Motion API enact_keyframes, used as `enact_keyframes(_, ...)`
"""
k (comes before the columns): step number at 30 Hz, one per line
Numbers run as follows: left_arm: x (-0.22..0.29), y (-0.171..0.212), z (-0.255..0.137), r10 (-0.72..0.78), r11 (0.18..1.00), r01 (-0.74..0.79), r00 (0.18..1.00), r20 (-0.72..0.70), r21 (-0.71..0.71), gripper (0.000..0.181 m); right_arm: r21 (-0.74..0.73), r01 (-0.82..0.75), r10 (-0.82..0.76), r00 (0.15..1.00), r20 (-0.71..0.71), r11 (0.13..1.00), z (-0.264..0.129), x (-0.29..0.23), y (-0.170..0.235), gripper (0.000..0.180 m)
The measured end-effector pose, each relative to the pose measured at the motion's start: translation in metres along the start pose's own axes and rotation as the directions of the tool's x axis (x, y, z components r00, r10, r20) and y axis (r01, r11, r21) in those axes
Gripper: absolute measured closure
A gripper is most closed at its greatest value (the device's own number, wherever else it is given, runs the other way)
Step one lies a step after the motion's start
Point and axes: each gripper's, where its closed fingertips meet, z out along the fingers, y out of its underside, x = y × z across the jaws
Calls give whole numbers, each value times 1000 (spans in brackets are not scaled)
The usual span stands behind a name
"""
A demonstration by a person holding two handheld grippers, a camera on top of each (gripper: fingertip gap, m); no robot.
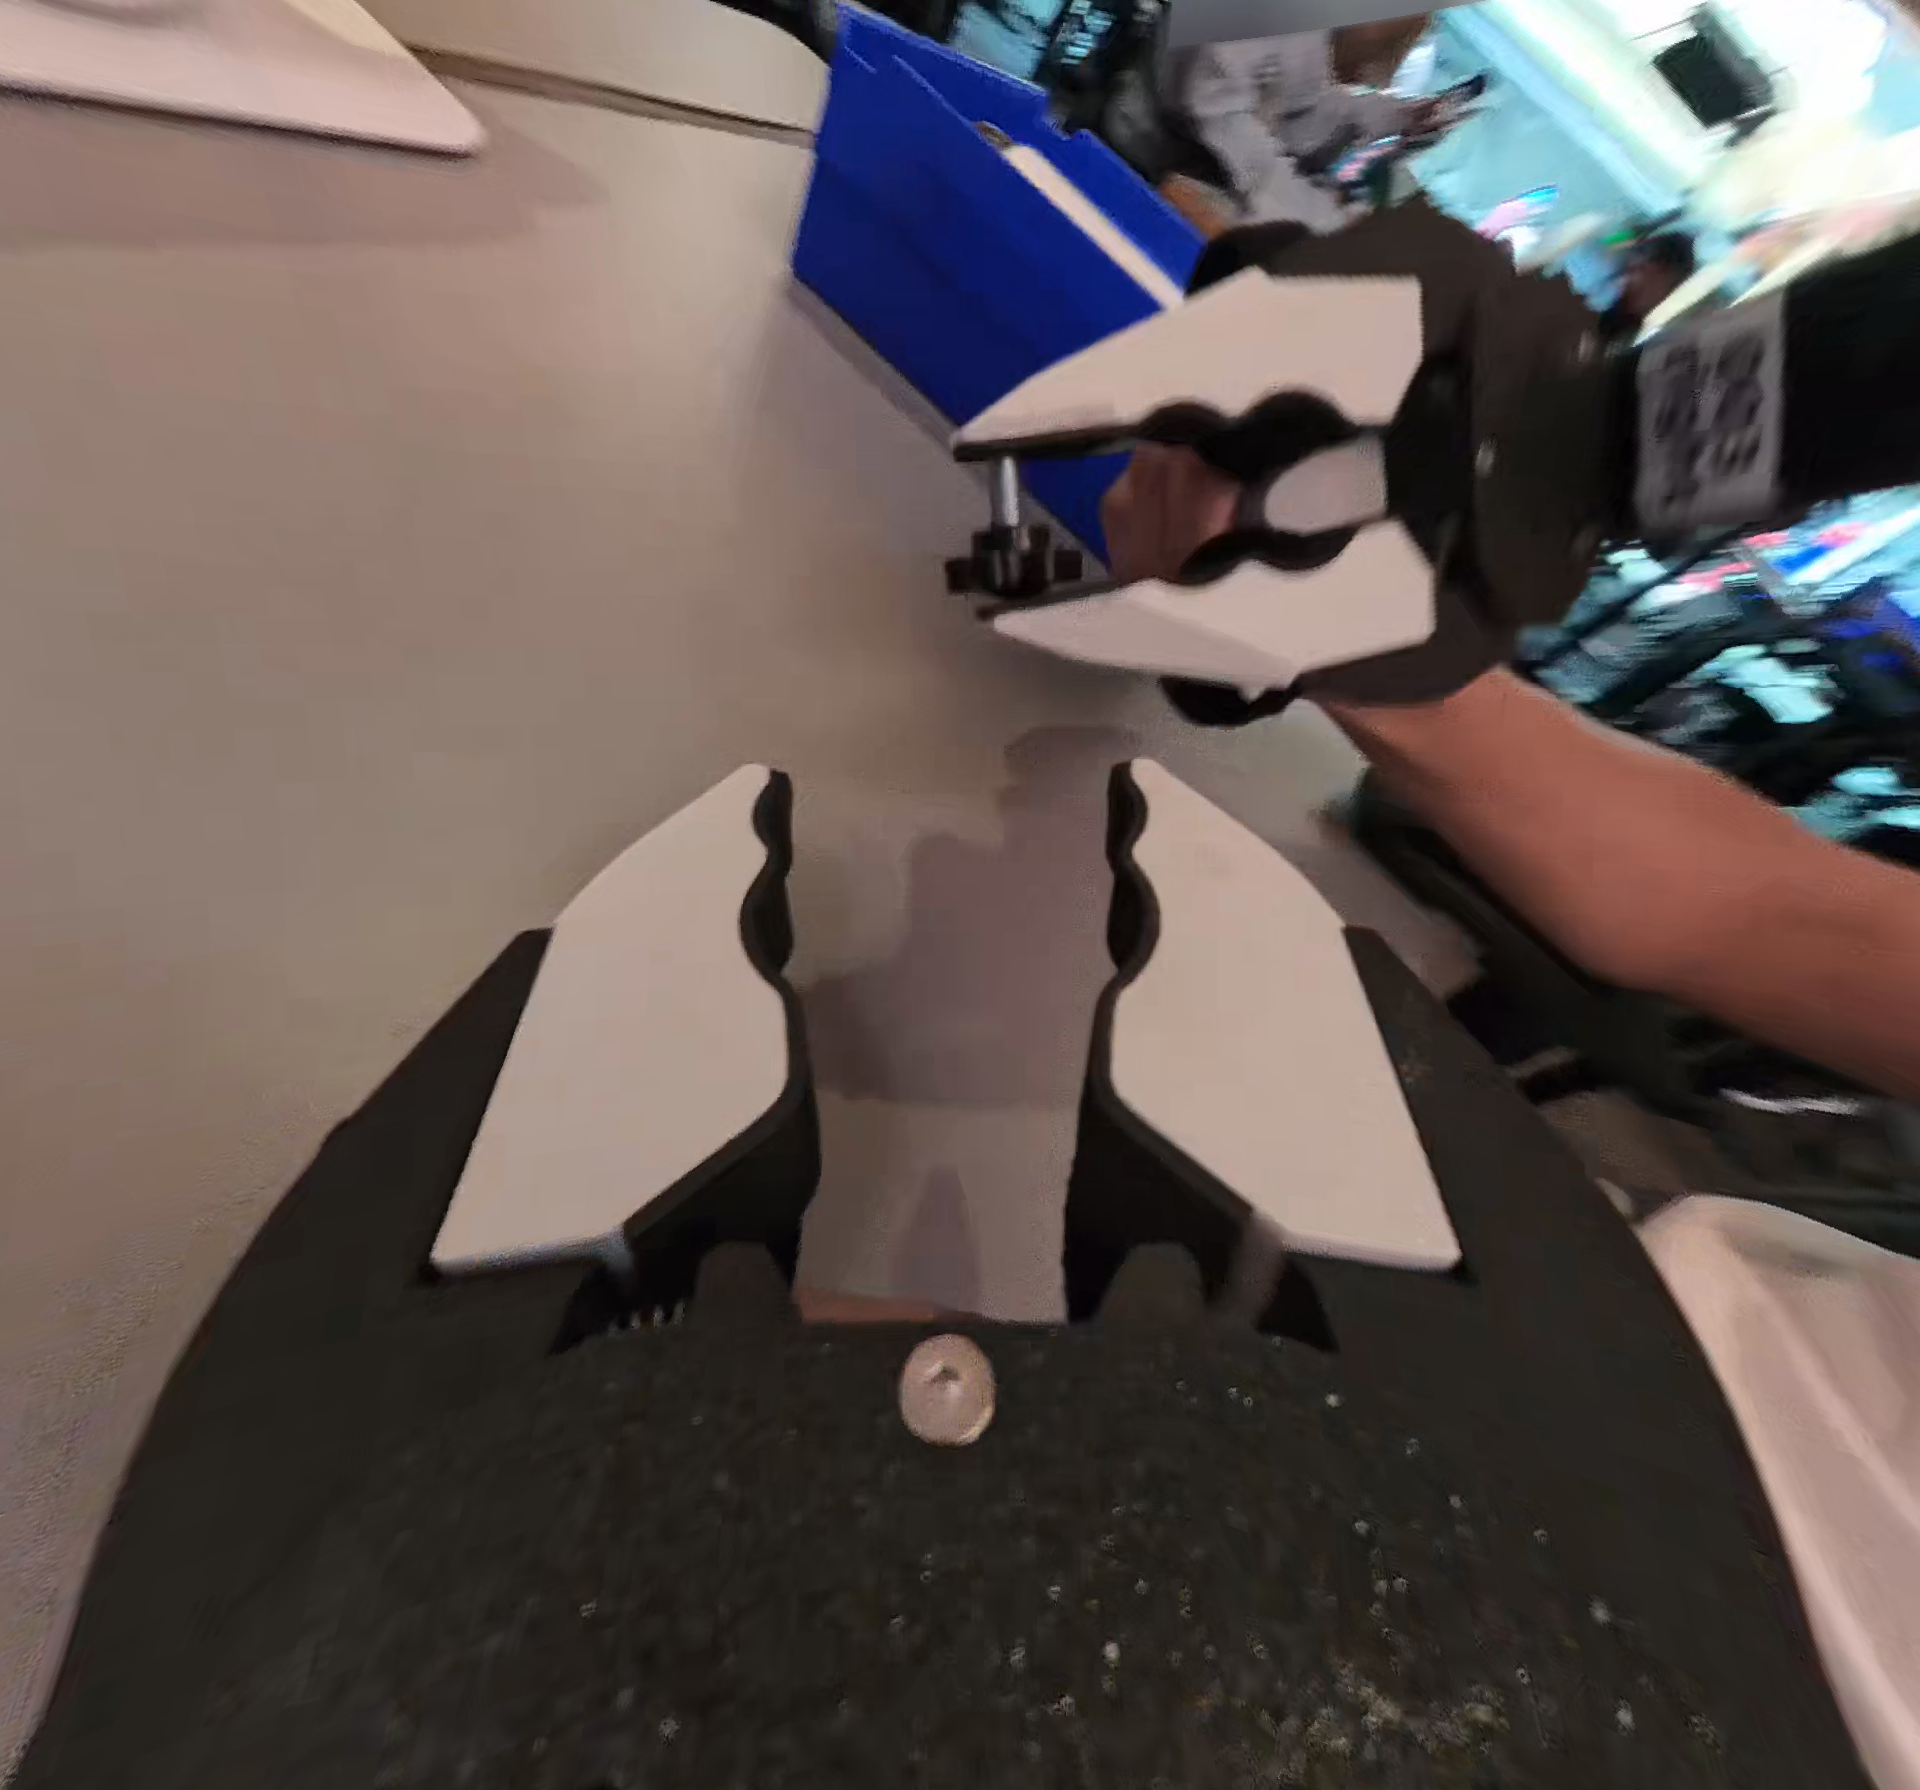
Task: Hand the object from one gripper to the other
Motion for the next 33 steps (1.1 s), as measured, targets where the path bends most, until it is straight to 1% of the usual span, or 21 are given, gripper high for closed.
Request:
enact_keyframes(1, 3, 0, -1, -39, 999, 39, 998, -54, -1, 123, -21, 117, -118, 993, -23, 993, 2, -6, -1, 156)
enact_keyframes(2, 4, 0, -2, -68, 998, 69, 993, -94, 2, 123, -30, 191, -193, 981, -37, 981, 3, -10, -3, 155)
enact_keyframes(4, 3, -3, -4, -82, 996, 84, 990, -117, 15, 126, -7, 260, -260, 966, 11, 966, 6, -26, -7, 155)
enact_keyframes(8, 6, 1, -3, -38, 999, 35, 990, -138, -22, 133, 0, 273, -273, 961, 29, 962, 10, -34, -10, 155)
enact_keyframes(9, 6, 3, -2, -27, 999, 22, 990, -139, -33, 137, 2, 274, -273, 961, 40, 962, 10, -37, -11, 155)
enact_keyframes(10, 6, 4, -1, -20, 999, 15, 990, -142, -35, 145, 2, 276, -275, 960, 46, 961, 11, -39, -11, 155)
enact_keyframes(12, 10, 4, -1, -7, 999, 1, 987, -162, -37, 157, -6, 287, -287, 958, 30, 958, 12, -39, -10, 155)
enact_keyframes(15, 9, 6, 1, 15, 999, -22, 989, -146, -46, 157, -16, 236, -236, 972, -3, 972, 11, -40, -7, 155)
enact_keyframes(17, 4, 8, 1, 36, 997, -43, 993, -114, -57, 157, -44, 214, -213, 976, 36, 976, 12, -45, 0, 144)
enact_keyframes(19, -1, -1, -4, 50, 999, -52, 995, -85, -13, 157, -56, 131, -127, 990, 65, 990, 12, -43, 6, 130)
enact_keyframes(21, -9, -12, -12, 90, 995, -89, 995, -31, 39, 157, -80, 3, 3, 997, 74, 997, 11, -33, 17, 127)
enact_keyframes(23, -20, -17, -20, 200, 978, -203, 977, 68, 45, 157, -88, -180, 189, 976, 105, 980, 10, -25, 28, 125)
enact_keyframes(24, -26, -17, -22, 271, 961, -277, 954, 127, 25, 157, -101, -314, 326, 935, 142, 944, 10, -24, 32, 125)
enact_keyframes(25, -32, -16, -23, 343, 938, -348, 922, 181, -5, 157, -125, -456, 472, 859, 197, 881, 10, -26, 36, 125)
enact_keyframes(26, -38, -16, -24, 409, 910, -412, 882, 235, -40, 157, -152, -576, 595, 759, 265, 803, 10, -29, 35, 125)
enact_keyframes(27, -42, -15, -23, 471, 880, -468, 836, 281, -82, 157, -165, -669, 679, 654, 333, 725, 10, -30, 30, 125)
enact_keyframes(28, -45, -14, -22, 527, 848, -515, 789, 315, -128, 157, -172, -745, 745, 561, 362, 645, 12, -27, 27, 127)
enact_keyframes(29, -47, -13, -21, 580, 812, -557, 741, 338, -172, 157, -176, -794, 783, 488, 385, 581, 12, -24, 23, 130)
enact_keyframes(30, -47, -11, -19, 629, 774, -596, 693, 351, -211, 157, -165, -817, 791, 451, 412, 552, 12, -23, 17, 134)
enact_keyframes(31, -45, -10, -16, 670, 740, -627, 652, 356, -245, 157, -145, -822, 790, 458, 407, 551, 13, -20, 14, 141)
enact_keyframes(33, -42, -6, -11, 718, 694, -659, 602, 351, -290, 157, -132, -794, 774, 518, 364, 593, 16, -20, 14, 150)
